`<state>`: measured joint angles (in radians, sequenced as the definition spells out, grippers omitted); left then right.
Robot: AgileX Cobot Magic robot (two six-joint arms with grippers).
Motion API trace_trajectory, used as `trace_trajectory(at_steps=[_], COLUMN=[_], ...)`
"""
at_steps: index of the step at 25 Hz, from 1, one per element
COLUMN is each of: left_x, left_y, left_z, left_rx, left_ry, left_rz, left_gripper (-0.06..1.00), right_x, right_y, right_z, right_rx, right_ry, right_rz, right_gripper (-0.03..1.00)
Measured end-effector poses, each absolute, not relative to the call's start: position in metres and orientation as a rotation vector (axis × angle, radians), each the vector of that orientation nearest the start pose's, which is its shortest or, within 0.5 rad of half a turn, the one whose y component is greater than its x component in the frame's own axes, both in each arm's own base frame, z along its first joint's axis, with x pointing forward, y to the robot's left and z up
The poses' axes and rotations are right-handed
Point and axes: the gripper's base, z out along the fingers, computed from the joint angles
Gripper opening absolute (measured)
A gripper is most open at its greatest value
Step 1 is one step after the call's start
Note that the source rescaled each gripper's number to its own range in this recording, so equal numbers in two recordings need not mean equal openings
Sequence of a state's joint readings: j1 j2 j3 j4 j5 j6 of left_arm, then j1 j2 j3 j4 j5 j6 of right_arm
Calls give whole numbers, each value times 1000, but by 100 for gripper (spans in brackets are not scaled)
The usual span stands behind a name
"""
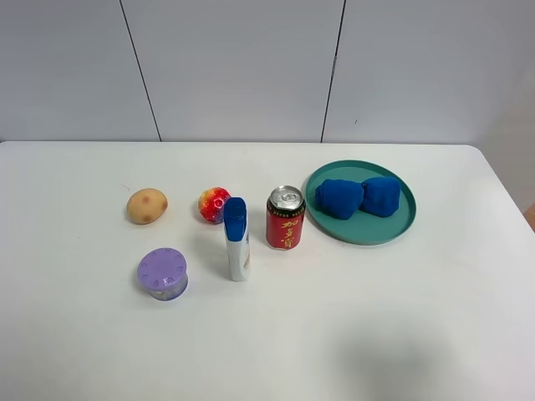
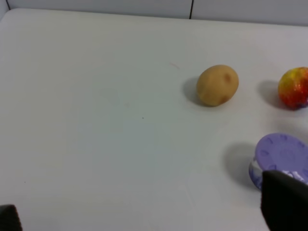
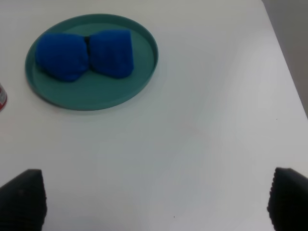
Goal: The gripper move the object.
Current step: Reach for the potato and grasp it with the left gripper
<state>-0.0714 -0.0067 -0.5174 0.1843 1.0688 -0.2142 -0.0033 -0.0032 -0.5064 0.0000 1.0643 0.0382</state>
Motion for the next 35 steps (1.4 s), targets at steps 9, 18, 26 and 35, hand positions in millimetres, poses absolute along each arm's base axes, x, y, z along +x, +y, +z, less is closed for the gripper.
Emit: trace_trajectory(at_steps=[9, 18, 26, 35], left_x=[-8, -8, -8, -7], left_y=[15, 15, 15, 15], left_z=[282, 283, 283, 283], left_rx=[-156, -156, -153, -201], left_ry=[2009, 2008, 2008, 2003], left_rz=[38, 38, 40, 9], left_gripper=[100, 100, 100, 100], right_x=[-6, -6, -6, -6], right_y=[0, 0, 0, 0], right_z=[279, 279, 279, 279], right_rx=[42, 42, 42, 42], right_ry=[2038, 2038, 2038, 2038], right_rz=[22, 22, 22, 22], right_gripper=[100, 100, 100, 100])
